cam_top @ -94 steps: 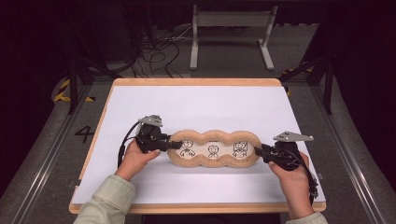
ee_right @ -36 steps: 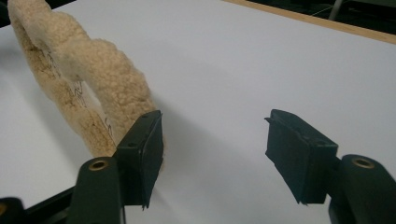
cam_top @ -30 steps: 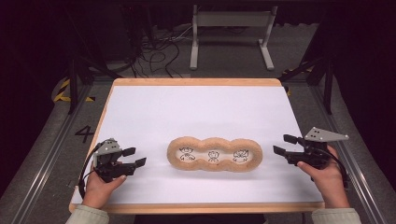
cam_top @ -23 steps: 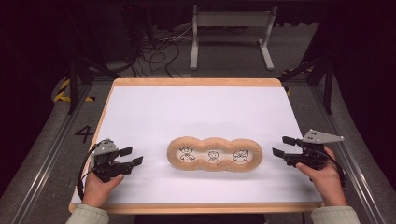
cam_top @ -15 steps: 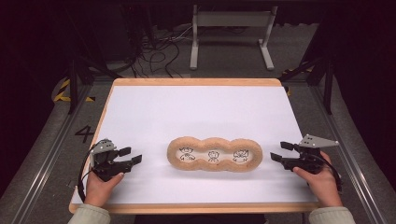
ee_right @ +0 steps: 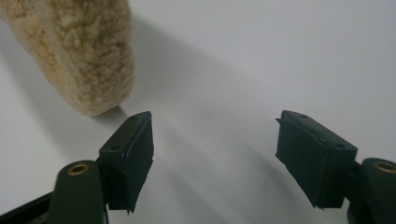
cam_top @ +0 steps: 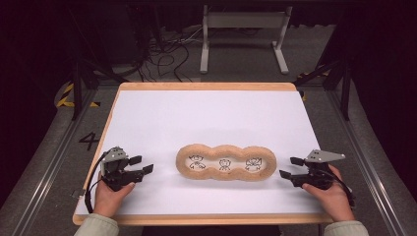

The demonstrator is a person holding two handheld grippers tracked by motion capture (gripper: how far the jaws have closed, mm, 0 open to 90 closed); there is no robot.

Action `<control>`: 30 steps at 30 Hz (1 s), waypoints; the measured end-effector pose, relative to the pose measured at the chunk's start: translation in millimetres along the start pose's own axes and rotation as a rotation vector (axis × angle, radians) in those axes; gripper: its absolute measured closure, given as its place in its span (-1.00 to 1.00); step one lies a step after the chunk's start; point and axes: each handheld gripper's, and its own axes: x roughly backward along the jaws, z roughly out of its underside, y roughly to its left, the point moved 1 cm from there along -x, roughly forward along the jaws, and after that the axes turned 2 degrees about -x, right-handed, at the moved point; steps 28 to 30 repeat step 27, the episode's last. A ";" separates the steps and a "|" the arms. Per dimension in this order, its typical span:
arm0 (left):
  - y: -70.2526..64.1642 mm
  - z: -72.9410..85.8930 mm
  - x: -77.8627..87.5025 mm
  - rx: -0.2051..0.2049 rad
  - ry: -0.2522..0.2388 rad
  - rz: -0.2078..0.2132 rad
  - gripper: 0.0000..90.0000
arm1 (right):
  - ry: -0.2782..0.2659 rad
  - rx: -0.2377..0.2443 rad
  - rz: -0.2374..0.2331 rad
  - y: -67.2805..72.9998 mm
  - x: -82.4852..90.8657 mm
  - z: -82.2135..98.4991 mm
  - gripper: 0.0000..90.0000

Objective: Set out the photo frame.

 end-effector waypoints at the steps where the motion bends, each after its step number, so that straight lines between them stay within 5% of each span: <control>1: 0.1 0.2 -0.7 0.001 0.004 0.002 -0.18 | 0.014 0.003 -0.004 1.4 -2.9 -0.2 -0.39; 8: 0.9 0.9 -4.9 -0.018 0.022 -0.028 -0.18 | 0.070 0.059 0.026 8.2 -9.8 -1.4 -0.42; 14: -1.2 0.5 -6.6 -0.010 0.025 -0.019 -0.19 | 0.073 0.020 0.065 14.5 -13.9 -3.1 -0.55; 17: -1.2 0.0 -6.8 -0.016 0.022 -0.019 -0.19 | 0.086 0.039 0.085 17.3 -15.5 -3.6 -0.57; 30: -0.6 -0.3 -9.4 -0.032 0.035 -0.040 -0.21 | 0.062 0.032 0.078 17.7 -13.6 -4.2 -0.54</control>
